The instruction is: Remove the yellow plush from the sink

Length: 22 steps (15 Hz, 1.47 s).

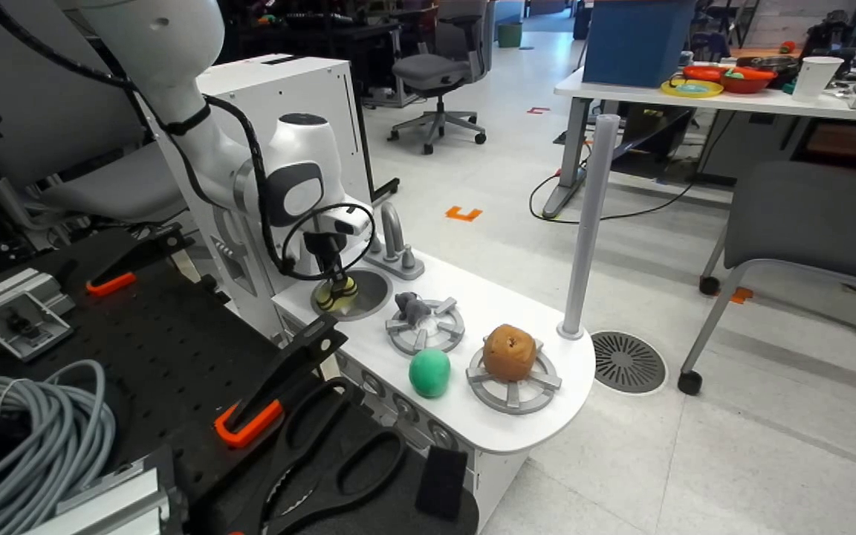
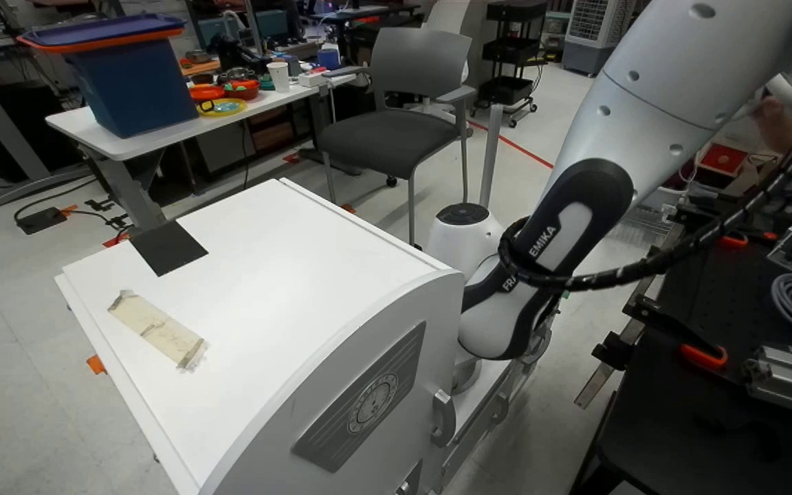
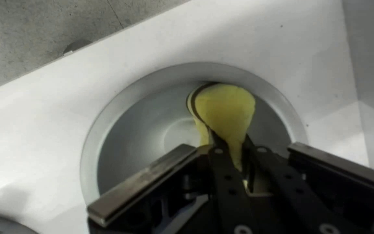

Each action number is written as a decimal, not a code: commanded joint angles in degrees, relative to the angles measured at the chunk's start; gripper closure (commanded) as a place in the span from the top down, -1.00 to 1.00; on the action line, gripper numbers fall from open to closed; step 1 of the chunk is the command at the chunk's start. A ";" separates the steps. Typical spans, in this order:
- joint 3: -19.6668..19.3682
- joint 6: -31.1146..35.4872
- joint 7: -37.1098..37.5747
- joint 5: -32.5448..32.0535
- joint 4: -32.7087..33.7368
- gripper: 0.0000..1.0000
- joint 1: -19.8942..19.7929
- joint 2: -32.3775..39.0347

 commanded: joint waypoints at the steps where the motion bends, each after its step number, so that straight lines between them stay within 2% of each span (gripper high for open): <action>1: 1.37 -3.64 -0.47 1.11 -10.55 -0.94 -3.59 -8.56; 5: -3.96 -7.79 0.64 3.14 -17.69 -0.94 -3.08 -12.85; 12: -8.13 -6.96 0.78 2.29 -21.03 -0.94 -2.72 -12.27; 13: -8.30 -5.61 0.44 2.10 -20.66 -0.65 -2.66 -11.68; 14: -8.00 -4.69 0.01 2.16 -20.20 -0.25 -2.96 -11.32; 22: -3.88 -0.72 -0.69 4.27 -16.24 0.86 -4.39 -11.61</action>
